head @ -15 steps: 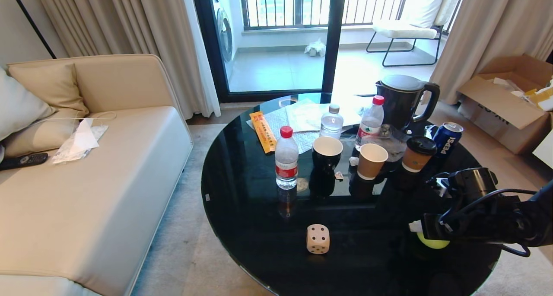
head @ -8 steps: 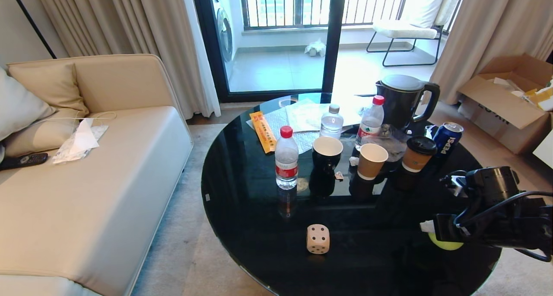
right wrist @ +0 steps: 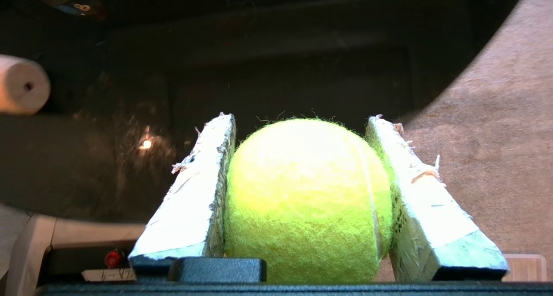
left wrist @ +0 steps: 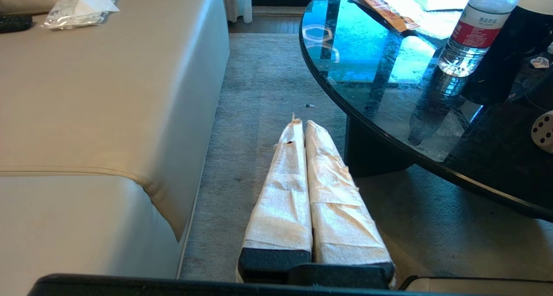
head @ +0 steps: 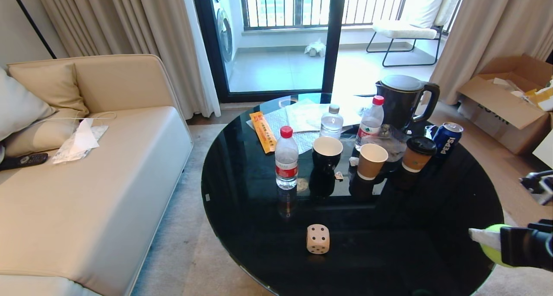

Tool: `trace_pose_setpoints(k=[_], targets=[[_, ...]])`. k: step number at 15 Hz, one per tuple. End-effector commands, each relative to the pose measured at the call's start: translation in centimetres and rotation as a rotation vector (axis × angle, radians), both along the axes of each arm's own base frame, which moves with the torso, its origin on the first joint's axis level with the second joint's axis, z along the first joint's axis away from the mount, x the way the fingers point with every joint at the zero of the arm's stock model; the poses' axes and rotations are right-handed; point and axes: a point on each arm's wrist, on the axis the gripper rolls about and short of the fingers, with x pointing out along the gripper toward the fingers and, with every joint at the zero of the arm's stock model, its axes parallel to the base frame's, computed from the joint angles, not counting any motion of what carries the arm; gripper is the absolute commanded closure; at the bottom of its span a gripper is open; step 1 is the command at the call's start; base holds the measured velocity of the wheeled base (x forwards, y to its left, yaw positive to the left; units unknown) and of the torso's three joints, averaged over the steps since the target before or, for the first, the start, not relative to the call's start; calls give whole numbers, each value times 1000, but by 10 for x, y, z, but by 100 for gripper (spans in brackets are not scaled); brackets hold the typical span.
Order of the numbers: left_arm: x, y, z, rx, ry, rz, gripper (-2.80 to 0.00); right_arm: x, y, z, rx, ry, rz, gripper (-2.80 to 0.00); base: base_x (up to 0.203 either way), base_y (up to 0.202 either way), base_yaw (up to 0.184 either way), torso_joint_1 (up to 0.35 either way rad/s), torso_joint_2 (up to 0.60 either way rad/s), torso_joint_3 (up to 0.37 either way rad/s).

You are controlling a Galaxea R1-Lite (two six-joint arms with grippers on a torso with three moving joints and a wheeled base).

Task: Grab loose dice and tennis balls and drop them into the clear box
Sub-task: Put the ball in the box

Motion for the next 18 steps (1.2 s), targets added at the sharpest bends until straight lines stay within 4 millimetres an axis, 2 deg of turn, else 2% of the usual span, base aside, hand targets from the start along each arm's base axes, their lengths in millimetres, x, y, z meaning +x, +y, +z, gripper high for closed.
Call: trace_pose_setpoints(k=[1,4,7,9,12,18], targets=[[0,0,0,0,0,0,0,-73,-2,17,3,-206,-11,0,0,0,0,0,0,0],[0,0,0,0,0,0,0,-129,-3,-13,-9,-246,-42,0,0,0,0,0,0,0],[0,0,0,0,0,0,0,-157,-2,-43,-31,-309,-54,0,0,0,0,0,0,0],[0,0,0,0,0,0,0,-165,-3,-58,-56,-380,-52,0,0,0,0,0,0,0],[0,0,0,0,0,0,0,-176,-2,-70,-53,-538,-16,0,0,0,0,0,0,0],[0,0,0,0,0,0,0,-176,-2,-72,-48,-545,-11,0,0,0,0,0,0,0]])
